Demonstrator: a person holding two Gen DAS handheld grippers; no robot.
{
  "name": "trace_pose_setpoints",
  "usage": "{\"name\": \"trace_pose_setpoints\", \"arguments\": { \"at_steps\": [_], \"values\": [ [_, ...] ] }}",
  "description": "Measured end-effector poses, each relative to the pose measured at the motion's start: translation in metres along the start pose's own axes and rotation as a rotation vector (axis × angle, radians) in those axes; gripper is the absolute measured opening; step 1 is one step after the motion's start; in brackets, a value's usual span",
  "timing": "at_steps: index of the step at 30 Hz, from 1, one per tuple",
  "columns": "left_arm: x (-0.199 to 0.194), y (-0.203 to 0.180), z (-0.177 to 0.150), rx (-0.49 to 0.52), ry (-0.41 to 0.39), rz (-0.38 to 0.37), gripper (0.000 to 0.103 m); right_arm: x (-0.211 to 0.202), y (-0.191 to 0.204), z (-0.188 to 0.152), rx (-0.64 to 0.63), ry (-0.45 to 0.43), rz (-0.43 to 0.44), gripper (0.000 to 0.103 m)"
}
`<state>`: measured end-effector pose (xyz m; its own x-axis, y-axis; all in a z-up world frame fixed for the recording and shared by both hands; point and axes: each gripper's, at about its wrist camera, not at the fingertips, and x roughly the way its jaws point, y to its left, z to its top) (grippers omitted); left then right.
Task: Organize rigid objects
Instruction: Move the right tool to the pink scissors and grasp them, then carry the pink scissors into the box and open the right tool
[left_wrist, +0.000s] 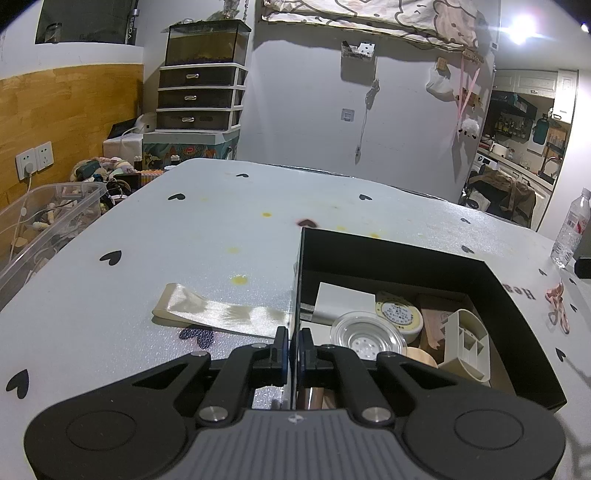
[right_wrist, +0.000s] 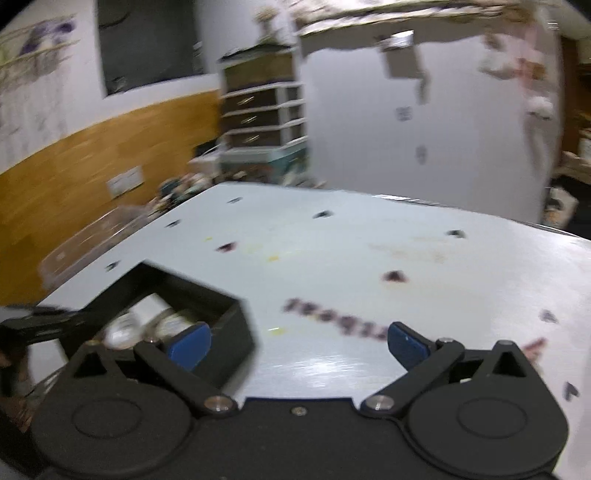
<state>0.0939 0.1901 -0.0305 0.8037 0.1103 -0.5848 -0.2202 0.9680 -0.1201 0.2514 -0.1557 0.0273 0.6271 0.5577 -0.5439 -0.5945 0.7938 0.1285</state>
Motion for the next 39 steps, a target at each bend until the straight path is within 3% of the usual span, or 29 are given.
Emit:
{"name": "trace_pose_setpoints", "arguments": {
  "at_steps": [5,17,19,20,21,26,31,36,39],
  "values": [
    [0.000,0.000,0.000,0.001,0.000,0.001,0.005,0.000,-0.033,-0.015,0.030,-0.034,-0.187,0.103],
    [0.004,0.000,0.000,0.001,0.005,0.005,0.005,0.035,-0.131,-0.047,0.373,0.021,-0.383,0.102],
    [0.003,0.000,0.000,0.002,0.005,0.006,0.005,0.039,-0.143,-0.051,0.438,0.018,-0.411,0.079],
    [0.004,0.000,0.000,0.002,0.005,0.005,0.005,0.042,-0.147,-0.051,0.451,0.020,-0.417,0.073],
    [0.004,0.000,0.000,0.002,0.006,0.005,0.005,0.046,-0.150,-0.052,0.459,0.026,-0.424,0.068],
    [0.004,0.000,0.000,0.003,0.006,0.007,0.005,0.058,-0.157,-0.054,0.414,0.031,-0.441,0.065],
    [0.005,0.001,-0.001,0.001,0.008,0.007,0.005,0.063,-0.145,-0.050,0.304,0.056,-0.423,0.029],
    [0.005,0.001,0.000,0.001,0.007,0.006,0.005,0.057,-0.143,-0.051,0.293,0.053,-0.409,0.028],
    [0.005,0.001,0.000,0.002,0.007,0.007,0.005,0.046,-0.133,-0.045,0.283,0.023,-0.354,0.028]
  ]
}}
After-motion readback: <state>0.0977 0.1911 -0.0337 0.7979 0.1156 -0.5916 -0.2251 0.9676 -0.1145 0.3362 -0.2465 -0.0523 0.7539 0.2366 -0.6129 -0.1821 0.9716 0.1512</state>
